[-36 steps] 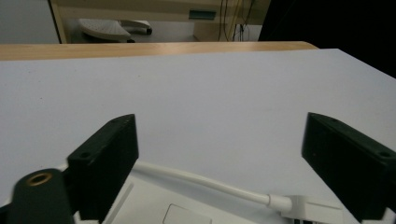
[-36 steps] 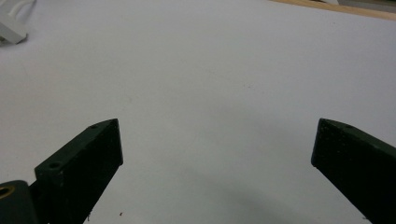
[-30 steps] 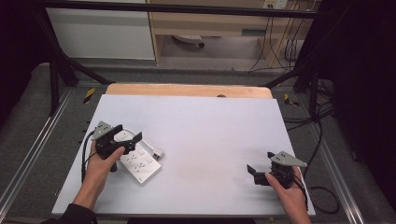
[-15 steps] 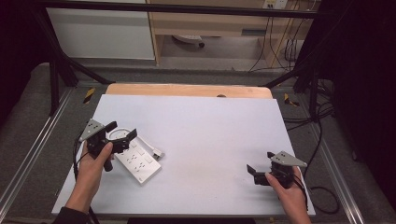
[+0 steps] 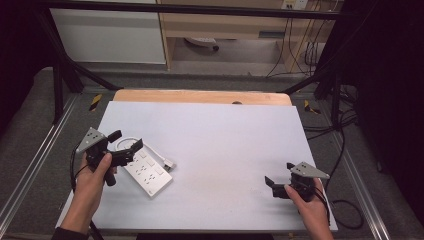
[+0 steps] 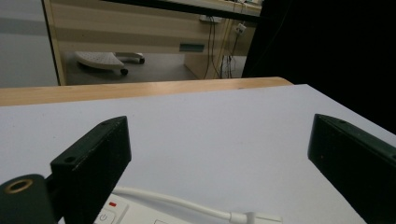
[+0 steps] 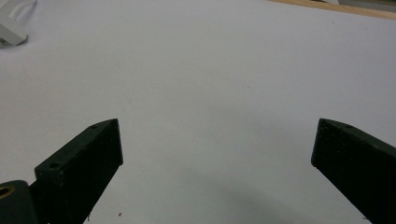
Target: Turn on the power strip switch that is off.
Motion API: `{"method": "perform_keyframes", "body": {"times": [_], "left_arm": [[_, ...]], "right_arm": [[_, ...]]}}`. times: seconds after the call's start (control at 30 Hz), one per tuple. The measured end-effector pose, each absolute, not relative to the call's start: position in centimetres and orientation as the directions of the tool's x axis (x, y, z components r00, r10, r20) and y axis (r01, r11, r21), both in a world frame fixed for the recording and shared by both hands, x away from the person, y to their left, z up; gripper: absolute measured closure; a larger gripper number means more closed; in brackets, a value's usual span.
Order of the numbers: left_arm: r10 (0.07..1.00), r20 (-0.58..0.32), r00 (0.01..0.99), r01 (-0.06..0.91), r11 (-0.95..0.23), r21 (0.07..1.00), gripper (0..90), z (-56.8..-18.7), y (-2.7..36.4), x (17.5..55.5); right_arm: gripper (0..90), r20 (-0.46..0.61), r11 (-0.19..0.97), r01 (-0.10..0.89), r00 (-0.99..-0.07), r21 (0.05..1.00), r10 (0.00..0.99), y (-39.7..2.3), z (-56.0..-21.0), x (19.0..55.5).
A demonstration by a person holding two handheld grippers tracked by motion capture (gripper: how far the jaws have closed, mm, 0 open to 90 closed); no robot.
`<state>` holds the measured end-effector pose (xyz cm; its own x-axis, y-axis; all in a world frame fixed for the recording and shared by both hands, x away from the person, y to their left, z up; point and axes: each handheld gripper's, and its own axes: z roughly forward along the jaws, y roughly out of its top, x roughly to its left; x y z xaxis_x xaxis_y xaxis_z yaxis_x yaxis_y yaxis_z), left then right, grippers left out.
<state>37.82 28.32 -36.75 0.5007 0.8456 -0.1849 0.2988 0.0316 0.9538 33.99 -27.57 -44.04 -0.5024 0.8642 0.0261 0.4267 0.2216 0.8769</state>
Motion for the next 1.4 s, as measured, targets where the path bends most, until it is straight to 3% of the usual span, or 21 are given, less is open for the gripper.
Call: {"method": "perform_keyframes", "body": {"times": [0.8,1.4], "left_arm": [[0.851,-0.167,0.499,0.285,0.021,0.958,5.9,-36.2,31.6,33.8],[0.854,-0.176,0.489,0.313,0.016,0.95,5.8,-38.2,33.2,31.2]], "right_arm": [[2.6,0.025,0.223,0.428,-0.501,0.876,0.865,-27.5,-44.1,34.0],[2.6,0.025,0.221,0.427,-0.498,0.877,0.867,-27.5,-44.1,34.0]]}}
